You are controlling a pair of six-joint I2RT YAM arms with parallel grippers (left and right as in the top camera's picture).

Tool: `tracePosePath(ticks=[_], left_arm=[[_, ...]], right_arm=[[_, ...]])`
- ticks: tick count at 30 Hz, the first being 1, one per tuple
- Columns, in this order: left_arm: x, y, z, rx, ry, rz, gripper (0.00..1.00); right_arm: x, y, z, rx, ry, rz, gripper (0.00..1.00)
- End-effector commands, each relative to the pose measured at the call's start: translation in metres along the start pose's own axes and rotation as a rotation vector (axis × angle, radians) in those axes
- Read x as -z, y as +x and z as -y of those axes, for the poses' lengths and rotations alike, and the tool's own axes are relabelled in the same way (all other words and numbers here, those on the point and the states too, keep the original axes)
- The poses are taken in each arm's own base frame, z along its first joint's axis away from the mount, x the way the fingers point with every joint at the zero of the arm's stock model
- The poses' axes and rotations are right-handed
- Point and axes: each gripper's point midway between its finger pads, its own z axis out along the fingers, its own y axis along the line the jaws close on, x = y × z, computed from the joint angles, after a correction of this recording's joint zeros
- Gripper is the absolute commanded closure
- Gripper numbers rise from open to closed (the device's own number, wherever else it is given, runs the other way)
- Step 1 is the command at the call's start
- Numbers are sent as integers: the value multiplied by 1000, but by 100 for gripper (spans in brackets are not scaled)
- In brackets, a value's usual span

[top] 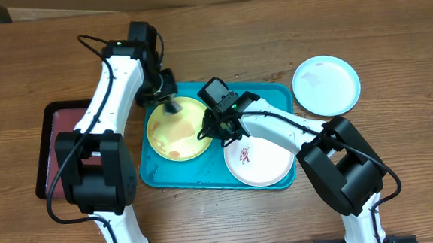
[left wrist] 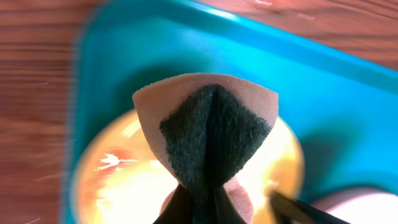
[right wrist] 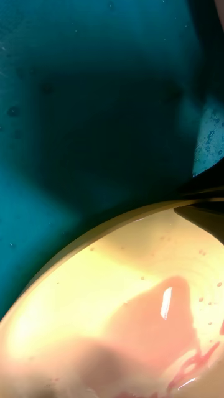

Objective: Clean dirty plates on tray and stack at the side
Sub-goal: 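Scrub the yellow plate with the left sponge while the right gripper holds it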

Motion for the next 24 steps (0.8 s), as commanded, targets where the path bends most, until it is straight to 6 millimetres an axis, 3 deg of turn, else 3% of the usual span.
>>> tracePosePath(ticks=[1,10,15,20,24], left_arm=[[-15,24,25,-40,132,-94,96],[-57,77,-3,-9,61,-238,96],[-66,90,-41,7,-128,-252,96],[-46,81,-109,170,-549,-123,96],[-30,67,-127,192,-675,-41,96]], right_arm=[[-2,-6,11,-13,41,31,96],[-2,-6,11,-13,40,31,96],[-2,-6,11,-13,40,31,96],[-2,-6,11,-12,40,31,96],[-2,-6,11,0,41,30,96]])
